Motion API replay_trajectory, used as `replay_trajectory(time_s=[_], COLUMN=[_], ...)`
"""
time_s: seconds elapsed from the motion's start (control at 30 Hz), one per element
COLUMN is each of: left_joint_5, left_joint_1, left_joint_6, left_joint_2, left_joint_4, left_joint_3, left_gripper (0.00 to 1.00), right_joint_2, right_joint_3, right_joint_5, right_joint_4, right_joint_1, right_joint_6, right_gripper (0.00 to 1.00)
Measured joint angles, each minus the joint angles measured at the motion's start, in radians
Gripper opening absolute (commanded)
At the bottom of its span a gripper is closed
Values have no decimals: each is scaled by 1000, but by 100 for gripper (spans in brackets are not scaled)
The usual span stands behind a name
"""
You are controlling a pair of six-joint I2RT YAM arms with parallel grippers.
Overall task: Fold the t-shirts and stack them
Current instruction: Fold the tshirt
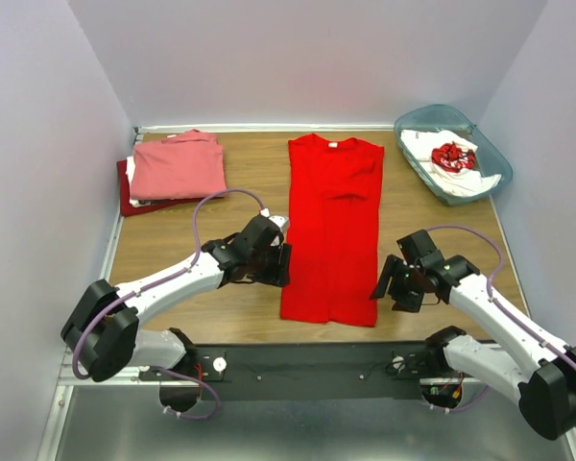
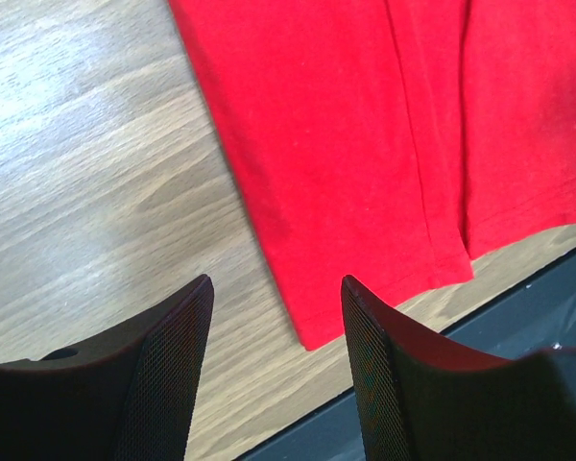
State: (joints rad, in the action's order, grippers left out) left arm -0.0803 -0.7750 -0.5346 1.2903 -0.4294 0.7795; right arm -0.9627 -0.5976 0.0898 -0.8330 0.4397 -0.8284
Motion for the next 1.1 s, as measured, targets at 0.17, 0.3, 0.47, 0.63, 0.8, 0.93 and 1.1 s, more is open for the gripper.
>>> replay_trajectory(time_s=[0.17,0.3,0.47,0.63,0.8,0.93,1.1], left_joint_5=[0,0,-1,-1,-1,-1,-2], left_joint_1=[3,3,3,3,3,3,3], left_joint_6=[1,4,5,7,8,8,8], left_joint_2=[0,-4,-5,-5,-5,-5,-5], left_joint_4=[-12,-23,-27,-29,-29,-29,-29], left_joint_3=[-7,-15,-17,-17,-17,-17,-18], left_gripper=[64,64,64,64,64,64,64], right_joint_2=[49,93,101,79,40,10,-5], right_joint_3=[42,71,93,105,112,127,162], right_joint_5=[12,20,32,40,44,47,56], right_joint_4=[-35,-48,-51,-31,9,39,67], right_joint_1=[5,6,6,19,51,76,94], right_joint_6=[-24,-47,-66,-81,-98,-113,-126], right_gripper=[64,58,57,55,54,51,49])
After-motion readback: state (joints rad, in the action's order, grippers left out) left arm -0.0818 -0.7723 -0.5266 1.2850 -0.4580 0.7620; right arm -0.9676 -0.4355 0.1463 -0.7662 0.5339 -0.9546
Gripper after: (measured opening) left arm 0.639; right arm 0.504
